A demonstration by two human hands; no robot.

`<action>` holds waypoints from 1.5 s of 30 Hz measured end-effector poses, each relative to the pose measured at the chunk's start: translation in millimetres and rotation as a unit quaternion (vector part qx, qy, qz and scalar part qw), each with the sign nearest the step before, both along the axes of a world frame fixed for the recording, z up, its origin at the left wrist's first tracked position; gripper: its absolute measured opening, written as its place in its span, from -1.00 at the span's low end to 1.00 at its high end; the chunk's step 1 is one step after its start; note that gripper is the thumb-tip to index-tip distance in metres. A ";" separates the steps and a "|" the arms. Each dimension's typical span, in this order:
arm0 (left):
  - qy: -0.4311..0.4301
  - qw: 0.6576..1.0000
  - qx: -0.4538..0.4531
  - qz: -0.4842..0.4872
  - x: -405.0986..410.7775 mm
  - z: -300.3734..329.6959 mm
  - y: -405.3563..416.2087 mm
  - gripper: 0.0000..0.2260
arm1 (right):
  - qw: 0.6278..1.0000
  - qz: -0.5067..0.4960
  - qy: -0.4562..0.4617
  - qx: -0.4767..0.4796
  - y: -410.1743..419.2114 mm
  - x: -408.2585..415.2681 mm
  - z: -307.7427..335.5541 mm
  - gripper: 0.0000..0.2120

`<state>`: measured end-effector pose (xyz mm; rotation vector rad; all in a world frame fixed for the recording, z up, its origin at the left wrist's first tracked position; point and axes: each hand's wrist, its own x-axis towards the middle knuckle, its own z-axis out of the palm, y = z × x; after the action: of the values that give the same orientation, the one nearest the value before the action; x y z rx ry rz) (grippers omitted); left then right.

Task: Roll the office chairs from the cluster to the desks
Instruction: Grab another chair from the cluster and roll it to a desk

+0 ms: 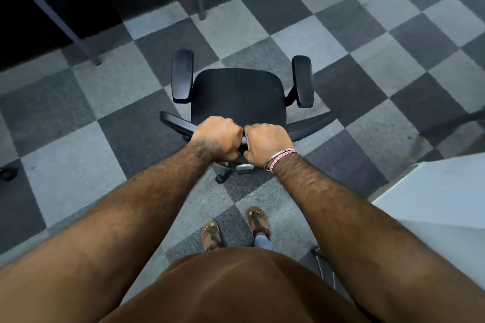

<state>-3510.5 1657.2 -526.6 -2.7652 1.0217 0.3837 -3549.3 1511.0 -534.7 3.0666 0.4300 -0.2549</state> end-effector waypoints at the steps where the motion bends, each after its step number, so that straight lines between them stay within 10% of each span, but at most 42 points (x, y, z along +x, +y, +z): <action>1: 0.002 1.000 0.004 -0.007 2.8 0.9 -1.7 -0.70 | 1.000 0.001 0.000 -0.007 -3.7 0.2 0.7 -0.69; 16: 0.004 0.997 -0.009 -0.081 78.6 -3.8 -43.0 -0.74 | 0.997 -0.049 -0.008 -0.061 -50.1 57.1 -1.9 -0.57; 45: -0.001 1.000 0.020 0.013 430.2 -1.9 -279.2 -0.71 | 0.998 -0.005 -0.011 -0.058 -285.4 427.2 -0.9 -0.61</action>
<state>-3080.3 1378.0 -528.5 -2.7440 0.9688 0.4018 -3122.1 1225.6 -535.6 2.9559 0.3840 -0.2359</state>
